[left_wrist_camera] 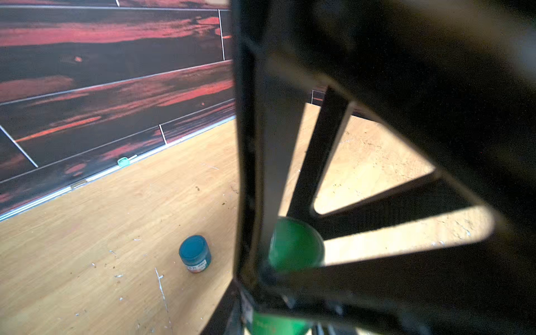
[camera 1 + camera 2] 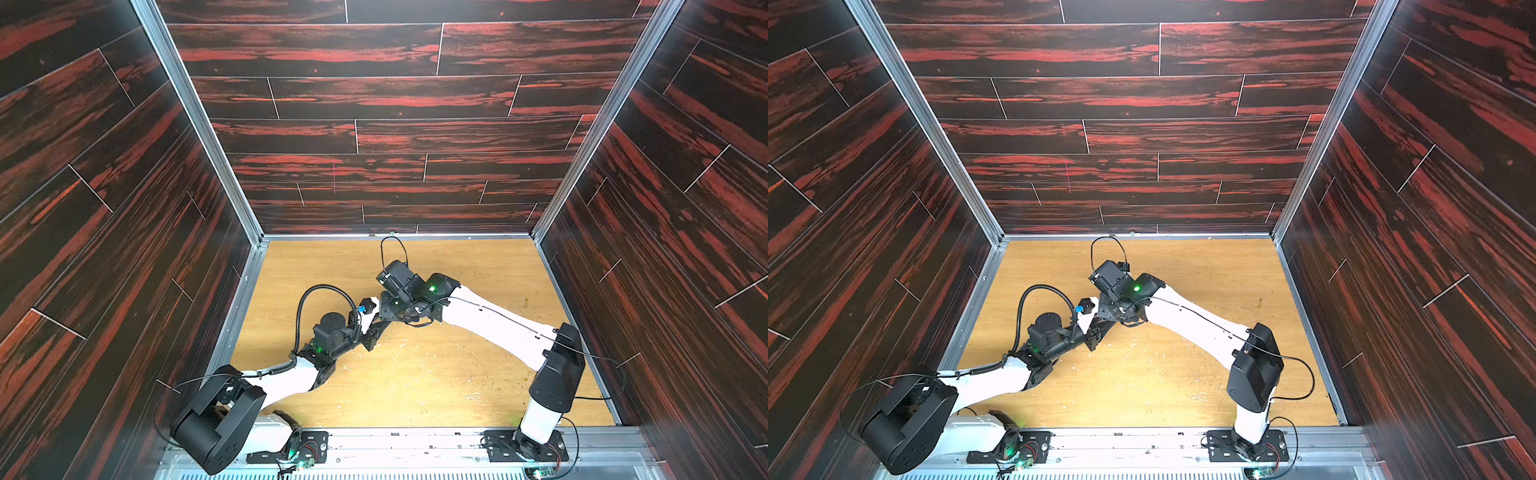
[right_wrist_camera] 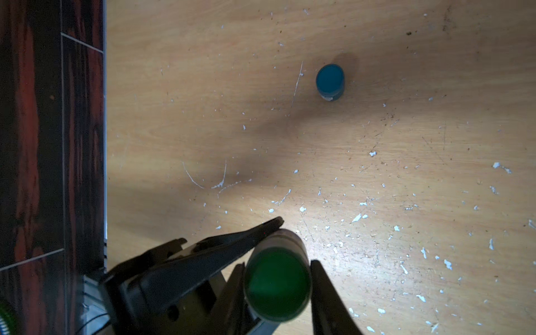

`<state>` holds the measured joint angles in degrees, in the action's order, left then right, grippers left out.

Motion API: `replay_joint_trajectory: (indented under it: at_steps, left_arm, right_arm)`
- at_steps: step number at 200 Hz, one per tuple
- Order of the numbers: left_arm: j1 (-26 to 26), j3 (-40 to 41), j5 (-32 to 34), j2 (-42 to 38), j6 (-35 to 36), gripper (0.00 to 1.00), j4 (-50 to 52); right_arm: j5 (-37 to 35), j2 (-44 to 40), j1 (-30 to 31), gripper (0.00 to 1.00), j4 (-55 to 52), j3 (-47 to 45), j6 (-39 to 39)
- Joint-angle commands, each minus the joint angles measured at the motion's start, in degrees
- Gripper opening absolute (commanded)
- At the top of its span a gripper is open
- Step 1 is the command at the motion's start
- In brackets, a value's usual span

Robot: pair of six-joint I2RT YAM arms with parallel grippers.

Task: Close the paint jar lid
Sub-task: Screw the lid onto the paint jar.

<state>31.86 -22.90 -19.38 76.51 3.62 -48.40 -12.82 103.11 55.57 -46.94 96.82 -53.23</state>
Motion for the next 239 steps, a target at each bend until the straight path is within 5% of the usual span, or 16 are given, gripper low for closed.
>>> replay_joint_trajectory:
  at_steps: [1, 61, 103, 197, 239]
  left_arm:
    - [0.1, -3.0, 2.8, -0.1, 0.2, 0.22, -7.8]
    - [0.1, -2.5, 2.5, 0.4, 0.0, 0.21, -8.5]
    - [0.1, -2.0, 0.8, 0.5, 0.4, 0.20, -7.8]
    - [0.1, -1.3, -1.9, 0.4, 0.0, 0.20, -5.7]
    - [0.1, -0.8, -5.8, -0.9, -0.1, 0.20, -4.0]
  right_arm:
    - [3.3, 2.3, 1.3, 0.01, -2.3, 0.5, -4.6]
    - [4.5, 2.0, 0.9, 0.06, -1.7, 0.5, -3.7]
    - [2.5, 0.0, -0.1, 0.33, -3.2, 1.2, 0.6]
    - [-0.1, -10.2, -4.7, 0.68, -4.8, -0.3, 10.6]
    - [-1.0, -17.6, -7.3, 0.92, 2.1, -5.7, 22.0]
